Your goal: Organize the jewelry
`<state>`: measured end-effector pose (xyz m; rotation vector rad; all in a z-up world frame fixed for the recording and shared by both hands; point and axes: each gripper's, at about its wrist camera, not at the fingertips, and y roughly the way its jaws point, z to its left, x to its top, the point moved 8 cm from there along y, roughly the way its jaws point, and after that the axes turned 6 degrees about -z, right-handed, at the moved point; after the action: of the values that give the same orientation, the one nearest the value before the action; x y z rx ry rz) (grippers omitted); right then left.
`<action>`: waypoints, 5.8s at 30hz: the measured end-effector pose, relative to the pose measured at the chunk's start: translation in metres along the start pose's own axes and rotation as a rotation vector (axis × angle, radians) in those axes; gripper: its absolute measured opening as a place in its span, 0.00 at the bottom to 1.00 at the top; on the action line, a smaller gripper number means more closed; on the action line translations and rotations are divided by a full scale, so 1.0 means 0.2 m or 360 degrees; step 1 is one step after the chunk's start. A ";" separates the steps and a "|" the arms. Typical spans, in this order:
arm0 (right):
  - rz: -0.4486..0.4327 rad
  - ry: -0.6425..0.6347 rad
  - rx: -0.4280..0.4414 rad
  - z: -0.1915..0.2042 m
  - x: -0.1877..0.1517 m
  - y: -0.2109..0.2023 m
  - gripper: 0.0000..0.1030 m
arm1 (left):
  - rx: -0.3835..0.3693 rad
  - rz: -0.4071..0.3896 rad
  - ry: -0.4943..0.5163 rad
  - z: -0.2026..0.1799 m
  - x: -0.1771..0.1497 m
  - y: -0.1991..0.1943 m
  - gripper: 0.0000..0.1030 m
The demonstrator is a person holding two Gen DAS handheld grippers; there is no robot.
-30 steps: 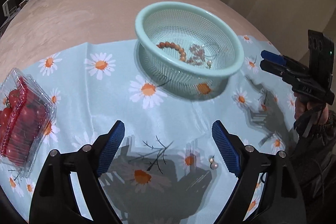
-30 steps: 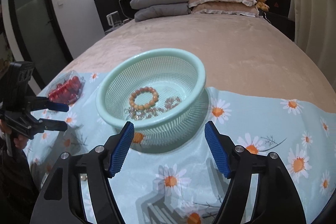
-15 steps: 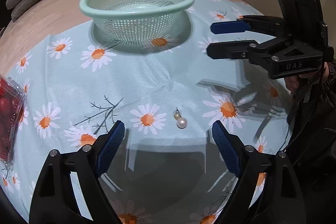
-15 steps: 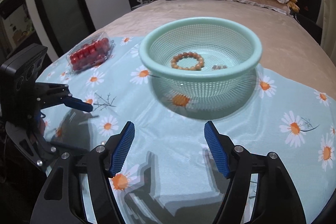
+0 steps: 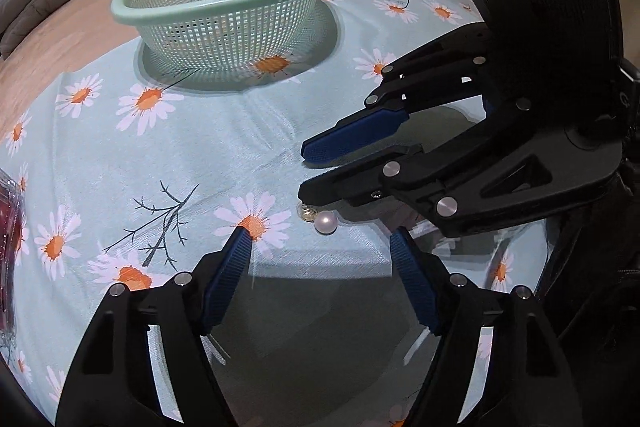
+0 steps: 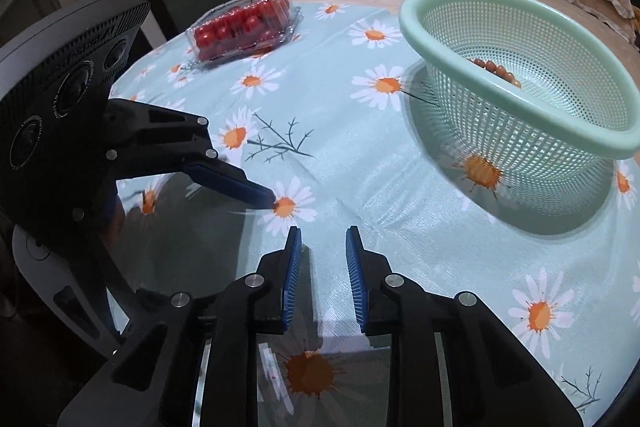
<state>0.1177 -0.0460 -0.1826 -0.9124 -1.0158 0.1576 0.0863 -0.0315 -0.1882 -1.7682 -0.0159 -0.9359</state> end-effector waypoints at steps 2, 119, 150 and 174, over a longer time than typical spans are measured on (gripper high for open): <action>-0.0008 -0.0002 0.0018 0.01 0.00 0.00 0.20 | -0.0010 -0.0001 0.0006 0.00 0.00 0.00 0.69; -0.0274 0.0223 -0.0757 -0.05 -0.14 -0.54 0.89 | 0.0630 -0.0353 -0.0246 0.06 0.11 -0.51 0.94; -0.0438 0.0213 -0.1180 0.28 -0.33 -0.97 0.92 | 0.0751 -0.0491 -0.0307 -0.30 -0.02 -0.70 0.94; -0.0468 0.0201 -0.1175 0.29 -0.33 -1.03 0.92 | 0.0851 -0.0529 -0.0440 -0.28 -0.12 -0.89 0.94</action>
<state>-0.0231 -0.1772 -0.0663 -1.3972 -1.0907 -0.5517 -0.0401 0.0083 -0.0543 -1.3949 -0.6935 -0.8126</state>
